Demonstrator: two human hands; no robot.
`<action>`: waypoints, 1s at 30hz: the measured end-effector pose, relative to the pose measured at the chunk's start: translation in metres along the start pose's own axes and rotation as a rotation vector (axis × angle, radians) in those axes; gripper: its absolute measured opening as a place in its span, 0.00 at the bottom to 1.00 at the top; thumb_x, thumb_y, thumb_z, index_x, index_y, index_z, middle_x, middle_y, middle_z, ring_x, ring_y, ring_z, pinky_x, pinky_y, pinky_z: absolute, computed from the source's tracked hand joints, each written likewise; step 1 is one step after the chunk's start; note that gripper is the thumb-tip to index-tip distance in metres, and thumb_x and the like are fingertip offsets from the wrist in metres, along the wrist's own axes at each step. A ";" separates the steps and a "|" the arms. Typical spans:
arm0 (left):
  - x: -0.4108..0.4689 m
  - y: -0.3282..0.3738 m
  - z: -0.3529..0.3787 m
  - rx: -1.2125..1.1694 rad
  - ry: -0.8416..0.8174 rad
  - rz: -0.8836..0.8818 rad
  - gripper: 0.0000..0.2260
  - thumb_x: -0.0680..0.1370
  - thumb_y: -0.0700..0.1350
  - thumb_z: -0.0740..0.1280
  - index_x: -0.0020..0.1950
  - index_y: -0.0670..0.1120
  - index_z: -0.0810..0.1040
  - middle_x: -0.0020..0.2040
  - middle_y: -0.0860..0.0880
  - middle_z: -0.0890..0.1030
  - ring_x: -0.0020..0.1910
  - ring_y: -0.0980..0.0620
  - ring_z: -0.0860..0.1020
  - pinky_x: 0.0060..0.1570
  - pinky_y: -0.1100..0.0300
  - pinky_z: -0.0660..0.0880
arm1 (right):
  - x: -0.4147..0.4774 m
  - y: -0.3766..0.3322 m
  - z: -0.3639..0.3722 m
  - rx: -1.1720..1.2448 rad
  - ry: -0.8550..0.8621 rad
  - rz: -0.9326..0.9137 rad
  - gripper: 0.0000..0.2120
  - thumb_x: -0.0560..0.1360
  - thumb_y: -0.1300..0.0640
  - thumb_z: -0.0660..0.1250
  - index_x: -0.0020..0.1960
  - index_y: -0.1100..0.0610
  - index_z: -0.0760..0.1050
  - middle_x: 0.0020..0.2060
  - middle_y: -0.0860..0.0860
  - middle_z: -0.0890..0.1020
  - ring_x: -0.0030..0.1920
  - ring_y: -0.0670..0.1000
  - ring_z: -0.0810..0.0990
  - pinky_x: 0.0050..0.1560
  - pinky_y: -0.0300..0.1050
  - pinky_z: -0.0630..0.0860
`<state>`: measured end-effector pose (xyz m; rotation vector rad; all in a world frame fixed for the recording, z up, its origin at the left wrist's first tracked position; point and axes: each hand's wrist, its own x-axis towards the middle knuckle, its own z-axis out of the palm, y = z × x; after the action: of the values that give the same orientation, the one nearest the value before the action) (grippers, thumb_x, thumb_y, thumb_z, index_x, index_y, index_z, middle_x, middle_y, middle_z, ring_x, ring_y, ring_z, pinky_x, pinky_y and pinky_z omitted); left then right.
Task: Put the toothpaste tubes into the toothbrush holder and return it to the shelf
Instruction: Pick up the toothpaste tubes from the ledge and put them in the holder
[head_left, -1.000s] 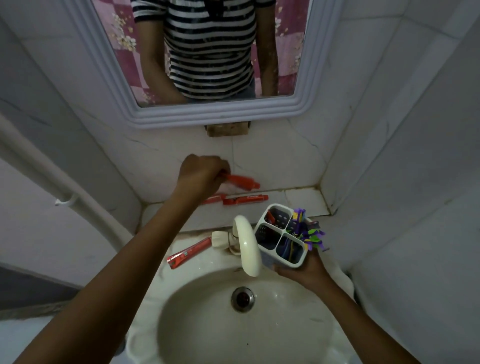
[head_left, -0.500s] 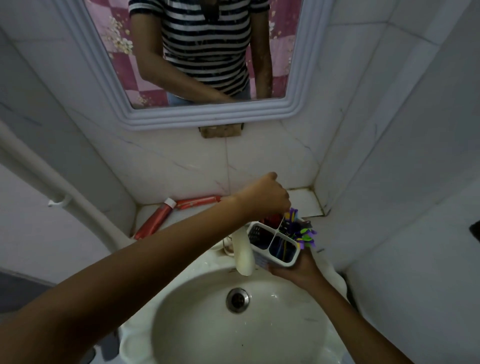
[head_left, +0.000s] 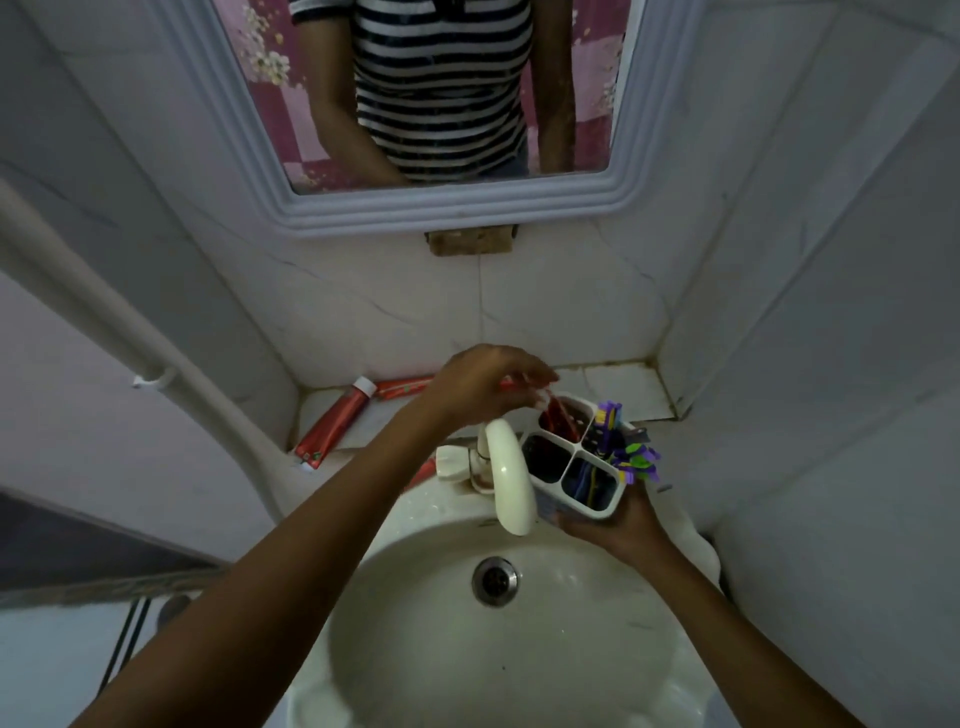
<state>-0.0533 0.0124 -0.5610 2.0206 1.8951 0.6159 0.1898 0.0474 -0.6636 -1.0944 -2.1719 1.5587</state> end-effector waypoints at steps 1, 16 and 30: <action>0.005 0.005 0.002 0.007 0.001 0.010 0.14 0.74 0.51 0.71 0.60 0.53 0.81 0.54 0.53 0.85 0.49 0.57 0.82 0.46 0.60 0.77 | 0.001 0.001 0.002 0.031 0.010 -0.010 0.28 0.60 0.61 0.83 0.50 0.42 0.72 0.44 0.43 0.82 0.47 0.40 0.82 0.45 0.29 0.76; 0.040 0.021 0.015 0.286 -0.053 0.005 0.11 0.75 0.47 0.68 0.56 0.51 0.83 0.52 0.52 0.84 0.50 0.51 0.81 0.42 0.62 0.67 | 0.003 0.000 -0.002 -0.039 0.000 -0.040 0.25 0.64 0.61 0.81 0.47 0.39 0.71 0.41 0.44 0.80 0.41 0.43 0.80 0.45 0.32 0.73; -0.121 -0.134 0.011 0.372 0.065 -1.016 0.19 0.75 0.49 0.65 0.65 0.45 0.72 0.59 0.40 0.78 0.58 0.38 0.78 0.54 0.48 0.75 | 0.006 0.016 0.001 0.048 0.062 -0.028 0.32 0.54 0.52 0.86 0.54 0.42 0.76 0.52 0.50 0.84 0.55 0.50 0.82 0.58 0.55 0.80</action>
<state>-0.1676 -0.0958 -0.6496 0.9051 2.8230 0.0469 0.1925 0.0531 -0.6798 -1.0787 -2.0900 1.5363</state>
